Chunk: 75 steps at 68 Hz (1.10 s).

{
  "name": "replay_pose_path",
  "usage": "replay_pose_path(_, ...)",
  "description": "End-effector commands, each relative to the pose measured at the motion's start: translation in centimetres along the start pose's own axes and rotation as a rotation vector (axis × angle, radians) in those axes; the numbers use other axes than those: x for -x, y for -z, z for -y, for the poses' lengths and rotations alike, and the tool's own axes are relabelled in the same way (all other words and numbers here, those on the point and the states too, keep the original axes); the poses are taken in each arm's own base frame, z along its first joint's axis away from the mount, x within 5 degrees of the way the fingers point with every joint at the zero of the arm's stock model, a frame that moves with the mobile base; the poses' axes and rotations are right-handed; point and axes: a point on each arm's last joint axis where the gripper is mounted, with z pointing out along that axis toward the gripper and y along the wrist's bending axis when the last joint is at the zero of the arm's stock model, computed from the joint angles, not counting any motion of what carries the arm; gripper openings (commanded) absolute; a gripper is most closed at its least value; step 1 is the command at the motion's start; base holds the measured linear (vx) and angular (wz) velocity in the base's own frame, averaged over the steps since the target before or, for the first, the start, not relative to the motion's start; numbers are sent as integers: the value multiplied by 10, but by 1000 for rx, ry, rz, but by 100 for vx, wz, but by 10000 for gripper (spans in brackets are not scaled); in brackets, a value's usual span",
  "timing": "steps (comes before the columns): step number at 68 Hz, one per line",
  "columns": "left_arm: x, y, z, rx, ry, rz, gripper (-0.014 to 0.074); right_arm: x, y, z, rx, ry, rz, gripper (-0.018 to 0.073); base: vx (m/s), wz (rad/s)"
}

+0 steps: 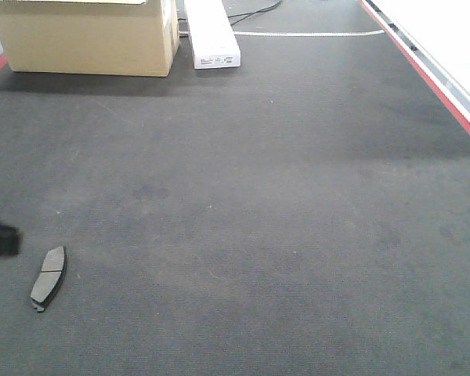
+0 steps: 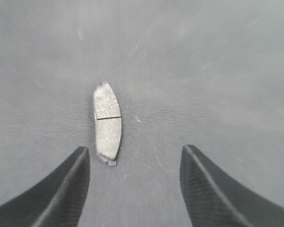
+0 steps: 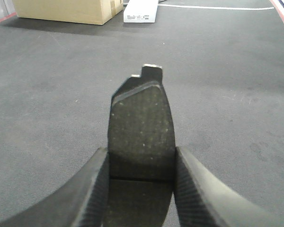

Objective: Move and align brake pads A on conveyor
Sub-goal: 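Lower the left gripper and release its brake pad onto the belt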

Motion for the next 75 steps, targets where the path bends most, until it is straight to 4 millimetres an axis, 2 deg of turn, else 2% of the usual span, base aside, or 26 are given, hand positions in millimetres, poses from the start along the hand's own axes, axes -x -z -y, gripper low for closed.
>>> replay_pose_path(1,-8,29,1,-22,-45,189,418,18,4,1,-12,3,119,-7,0,0)
replay_pose_path(11,-46,63,-3,-31,-72,362,417,18,4,1,-12,3,119,-7,0,0)
replay_pose_path(18,-72,76,-5,-36,-72,433,414,18,4,1,-12,3,119,-7,0,0)
replay_pose_path(27,-93,81,-7,-39,-73,473,414,18,4,1,-12,3,119,-7,0,0)
replay_pose_path(36,-98,83,-8,-42,-70,527,414,18,4,1,-12,3,119,-7,0,0)
replay_pose_path(75,-102,82,-8,-41,-70,498,414,18,4,1,-12,3,119,-7,0,0)
